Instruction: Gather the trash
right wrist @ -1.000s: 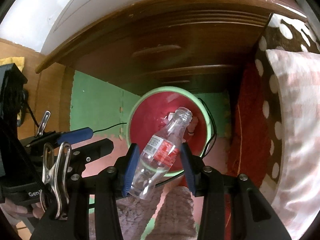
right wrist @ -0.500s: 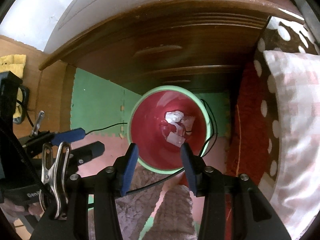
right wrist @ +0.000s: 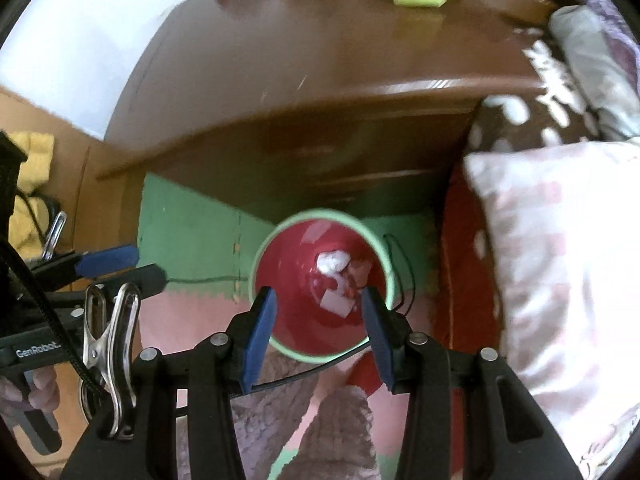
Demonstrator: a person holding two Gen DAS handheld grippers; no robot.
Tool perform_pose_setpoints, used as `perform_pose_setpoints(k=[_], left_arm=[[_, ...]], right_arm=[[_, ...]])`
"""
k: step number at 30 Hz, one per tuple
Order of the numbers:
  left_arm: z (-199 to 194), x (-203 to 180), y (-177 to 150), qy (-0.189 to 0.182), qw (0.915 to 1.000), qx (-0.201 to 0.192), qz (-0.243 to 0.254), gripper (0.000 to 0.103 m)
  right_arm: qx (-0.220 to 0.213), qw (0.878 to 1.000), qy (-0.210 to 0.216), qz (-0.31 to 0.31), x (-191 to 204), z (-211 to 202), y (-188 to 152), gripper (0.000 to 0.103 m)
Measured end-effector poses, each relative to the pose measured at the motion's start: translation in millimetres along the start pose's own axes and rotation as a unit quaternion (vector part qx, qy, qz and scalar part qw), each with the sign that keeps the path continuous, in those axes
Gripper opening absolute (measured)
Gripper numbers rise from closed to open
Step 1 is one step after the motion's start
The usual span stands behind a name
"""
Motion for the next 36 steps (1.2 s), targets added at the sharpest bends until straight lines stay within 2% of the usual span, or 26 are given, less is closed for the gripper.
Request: perform_pose_setpoints(k=[11,22,29,36], left_arm=[[-54.5,-8.1,48.0,-0.019,0.9987,-0.036,0.030,0.058],[-92.1,-13.7,102.9,-0.039,0.9952,-0.065,0.062,0.058],[-116.5,-18.5,128.2,-0.055,0.9932,-0.084,0.060,0.058],[-124.0,-21.8,146.3,-0.063,0.9934,-0.090,0.033,0.058]], right_arm=[[-0.072,0.994,-0.038,0.074,-34.1,-63.0,28.4,0.045],[-0.143,0.976,-0.069,0.152,-53.1,-118.4,63.7,0.045],[-0.193,0.963,-0.070,0.174,-56.5,-153.5,86.9,0.045],[-0.223,0.958,-0.063,0.169,-63.0,-174.2,111.2,0.045]])
Point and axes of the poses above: each gripper's, at about its wrist camera, not at the fingertips, and z roughly the way its jaws point, x to its left, y to its top, the point moved 4 cm from there along z, roughly the way its jaws point, and after that the axes turned 6 degrees about -z, right-handed, at the moved point
